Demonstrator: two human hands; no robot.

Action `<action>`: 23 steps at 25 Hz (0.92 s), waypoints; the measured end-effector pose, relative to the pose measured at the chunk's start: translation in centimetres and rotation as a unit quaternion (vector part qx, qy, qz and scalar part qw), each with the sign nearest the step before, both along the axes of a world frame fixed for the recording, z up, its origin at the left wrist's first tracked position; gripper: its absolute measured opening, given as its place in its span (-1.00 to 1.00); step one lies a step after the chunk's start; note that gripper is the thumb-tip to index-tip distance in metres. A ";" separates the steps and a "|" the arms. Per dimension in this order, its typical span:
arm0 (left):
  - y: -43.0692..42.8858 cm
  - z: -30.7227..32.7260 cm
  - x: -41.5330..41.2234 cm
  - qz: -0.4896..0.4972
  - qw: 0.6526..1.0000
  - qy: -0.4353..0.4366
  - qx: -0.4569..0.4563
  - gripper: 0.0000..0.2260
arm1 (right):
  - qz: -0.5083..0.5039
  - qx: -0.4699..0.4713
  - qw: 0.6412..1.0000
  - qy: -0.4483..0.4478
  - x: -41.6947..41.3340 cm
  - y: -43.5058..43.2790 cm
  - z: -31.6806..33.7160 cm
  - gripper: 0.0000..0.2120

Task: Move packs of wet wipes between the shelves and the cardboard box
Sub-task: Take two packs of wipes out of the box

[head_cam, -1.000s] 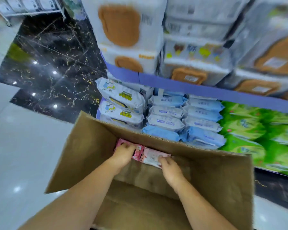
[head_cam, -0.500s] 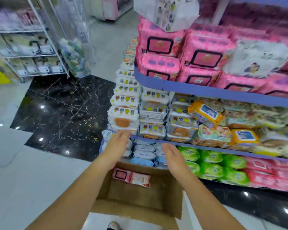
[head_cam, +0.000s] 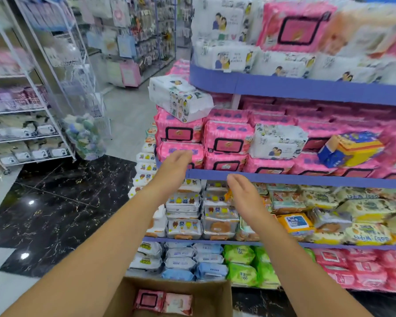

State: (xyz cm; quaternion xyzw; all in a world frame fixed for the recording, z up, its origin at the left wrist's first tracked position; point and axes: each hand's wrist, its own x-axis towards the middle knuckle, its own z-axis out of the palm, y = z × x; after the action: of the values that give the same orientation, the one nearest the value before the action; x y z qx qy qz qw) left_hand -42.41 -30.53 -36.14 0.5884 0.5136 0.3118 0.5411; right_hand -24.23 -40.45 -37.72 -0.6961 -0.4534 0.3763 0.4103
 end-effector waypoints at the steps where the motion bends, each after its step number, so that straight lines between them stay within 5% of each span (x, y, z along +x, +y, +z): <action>1: 0.5 1.3 1.4 0.001 1.000 -0.003 0.016 -0.68 | 0.005 0.010 1.000 0.000 1.5 0.6 1.1 -0.55; 12: 12.1 18.8 13.1 0.117 0.980 -0.026 0.157 -0.75 | 0.111 0.198 0.969 -0.096 15.5 16.8 18.7 -0.51; 19: 18.9 26.4 23.3 -0.035 0.942 0.129 0.307 -0.31 | 0.029 0.305 0.907 -0.287 26.1 21.7 29.2 -0.53; 23: 22.4 28.0 30.7 -0.092 0.855 0.348 0.374 -0.08 | -0.005 0.140 0.896 -0.422 37.0 22.4 30.4 -0.44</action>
State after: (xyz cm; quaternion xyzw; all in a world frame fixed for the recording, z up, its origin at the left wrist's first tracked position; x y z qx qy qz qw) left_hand -11.74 -8.16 -8.09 0.8611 0.4563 0.2042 0.0923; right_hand 12.72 -18.03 -7.28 -0.7273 -0.6283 -0.0220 0.2753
